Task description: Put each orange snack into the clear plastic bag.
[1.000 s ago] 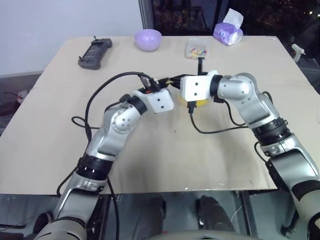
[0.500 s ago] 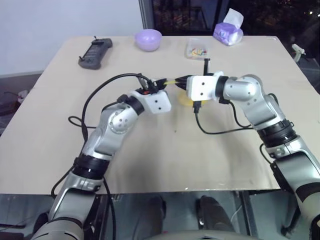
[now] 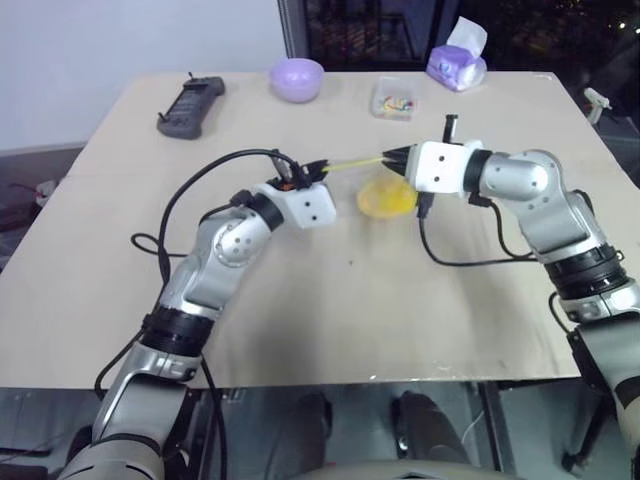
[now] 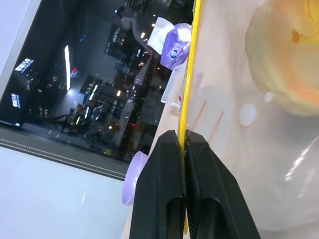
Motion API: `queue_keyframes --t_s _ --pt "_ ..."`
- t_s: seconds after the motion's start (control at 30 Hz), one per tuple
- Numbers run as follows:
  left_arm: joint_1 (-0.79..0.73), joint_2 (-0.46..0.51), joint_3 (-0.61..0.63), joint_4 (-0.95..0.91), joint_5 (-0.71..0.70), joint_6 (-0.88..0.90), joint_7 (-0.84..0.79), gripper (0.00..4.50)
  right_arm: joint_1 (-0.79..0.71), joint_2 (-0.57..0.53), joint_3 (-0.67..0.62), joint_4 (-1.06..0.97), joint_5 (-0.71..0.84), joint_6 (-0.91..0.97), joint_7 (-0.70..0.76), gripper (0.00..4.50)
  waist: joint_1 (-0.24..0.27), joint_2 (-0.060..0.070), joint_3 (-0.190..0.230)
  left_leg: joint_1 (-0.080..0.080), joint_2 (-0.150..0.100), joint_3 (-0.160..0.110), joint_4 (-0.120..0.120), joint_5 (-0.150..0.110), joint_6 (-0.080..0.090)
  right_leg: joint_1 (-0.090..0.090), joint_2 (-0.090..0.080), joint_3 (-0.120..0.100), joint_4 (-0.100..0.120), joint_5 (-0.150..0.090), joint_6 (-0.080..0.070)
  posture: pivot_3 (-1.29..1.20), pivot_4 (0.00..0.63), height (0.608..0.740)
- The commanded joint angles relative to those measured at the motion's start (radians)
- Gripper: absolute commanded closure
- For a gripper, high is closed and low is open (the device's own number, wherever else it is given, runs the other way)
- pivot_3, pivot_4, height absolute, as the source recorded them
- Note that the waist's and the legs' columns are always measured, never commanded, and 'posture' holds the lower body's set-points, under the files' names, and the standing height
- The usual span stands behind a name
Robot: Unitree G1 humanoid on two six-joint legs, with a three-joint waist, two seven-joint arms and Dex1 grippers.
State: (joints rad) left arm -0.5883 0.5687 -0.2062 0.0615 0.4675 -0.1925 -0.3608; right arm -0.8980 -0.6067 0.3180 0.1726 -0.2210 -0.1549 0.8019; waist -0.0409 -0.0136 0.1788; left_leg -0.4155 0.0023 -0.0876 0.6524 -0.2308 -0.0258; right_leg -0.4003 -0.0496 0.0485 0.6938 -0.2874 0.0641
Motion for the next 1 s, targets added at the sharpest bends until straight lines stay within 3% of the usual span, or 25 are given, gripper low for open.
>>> queue_keyframes --t_s 0.03,0.77,1.0 --pt "-0.017 0.025 0.046 0.018 -0.003 -0.003 0.023 4.50 0.011 -0.063 -0.094 -0.028 0.024 0.036 0.007 4.36 0.000 0.000 0.000 0.000 0.000 0.000 0.000 0.000 0.000 0.000 0.000 0.000 0.000 0.000 0.000 0.00 0.150 0.740" --pt "-0.046 0.026 0.040 0.077 -0.003 -0.046 0.028 4.50 0.062 -0.195 -0.116 -0.051 0.069 0.080 0.035 4.36 0.000 0.000 0.000 0.000 0.000 0.000 0.000 0.000 0.000 0.000 0.000 0.001 0.000 0.000 0.000 0.00 0.150 0.740" --pt "-0.095 0.005 0.029 0.143 -0.021 -0.064 0.021 4.50 0.008 -0.145 -0.099 0.020 0.041 0.048 -0.022 4.36 0.000 0.000 0.000 0.000 0.000 0.001 0.000 0.000 0.000 0.000 0.000 0.001 0.000 0.000 0.000 0.00 0.150 0.740"
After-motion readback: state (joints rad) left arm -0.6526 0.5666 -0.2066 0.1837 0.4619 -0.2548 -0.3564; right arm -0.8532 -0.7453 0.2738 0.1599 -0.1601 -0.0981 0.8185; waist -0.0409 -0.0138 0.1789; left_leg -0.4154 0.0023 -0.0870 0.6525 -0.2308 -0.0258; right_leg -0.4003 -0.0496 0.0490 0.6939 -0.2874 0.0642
